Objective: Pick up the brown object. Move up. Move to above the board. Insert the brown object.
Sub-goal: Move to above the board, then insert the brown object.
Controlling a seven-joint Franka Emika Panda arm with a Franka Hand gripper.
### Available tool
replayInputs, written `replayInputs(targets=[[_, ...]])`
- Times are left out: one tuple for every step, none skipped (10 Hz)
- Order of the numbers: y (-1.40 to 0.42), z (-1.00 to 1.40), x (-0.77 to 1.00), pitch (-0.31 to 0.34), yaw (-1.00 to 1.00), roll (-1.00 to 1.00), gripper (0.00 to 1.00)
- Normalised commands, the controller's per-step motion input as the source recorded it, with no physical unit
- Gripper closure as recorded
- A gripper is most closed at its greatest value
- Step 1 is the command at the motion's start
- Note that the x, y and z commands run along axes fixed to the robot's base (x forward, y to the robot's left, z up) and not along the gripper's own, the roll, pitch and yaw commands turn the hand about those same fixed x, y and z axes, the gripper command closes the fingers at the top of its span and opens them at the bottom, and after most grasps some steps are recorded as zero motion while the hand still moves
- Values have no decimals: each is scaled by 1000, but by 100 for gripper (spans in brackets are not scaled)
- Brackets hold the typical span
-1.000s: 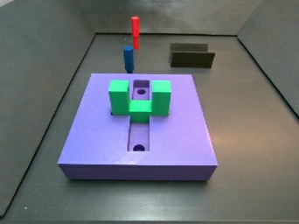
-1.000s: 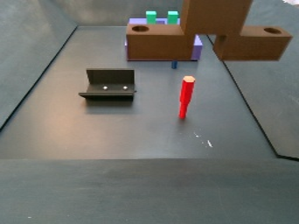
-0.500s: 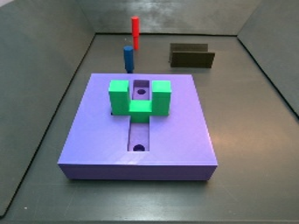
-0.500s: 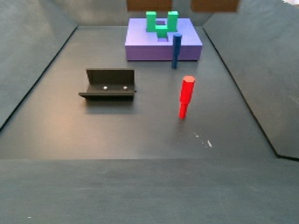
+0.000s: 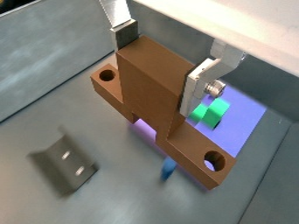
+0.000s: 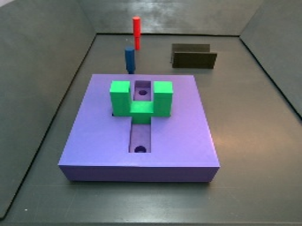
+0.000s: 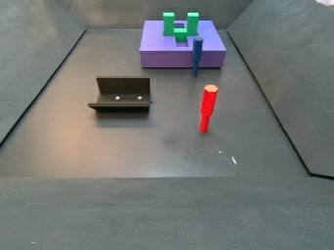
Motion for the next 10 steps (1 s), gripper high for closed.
replayInputs(targets=[[-1400, 165, 89, 75, 9, 2, 100], [-1400, 170, 123, 110, 8, 5, 100], [-1400, 184, 165, 141, 6, 15, 100], [-754, 110, 122, 161, 9, 25, 100], [-364, 69, 109, 164, 9, 20, 100], [-199, 45, 76, 127, 9, 10, 100], [6, -57, -3, 0, 0, 13, 100], [17, -57, -17, 0, 0, 10, 100], [6, -37, -11, 0, 0, 3, 100], [0, 0, 0, 0, 0, 23, 100]])
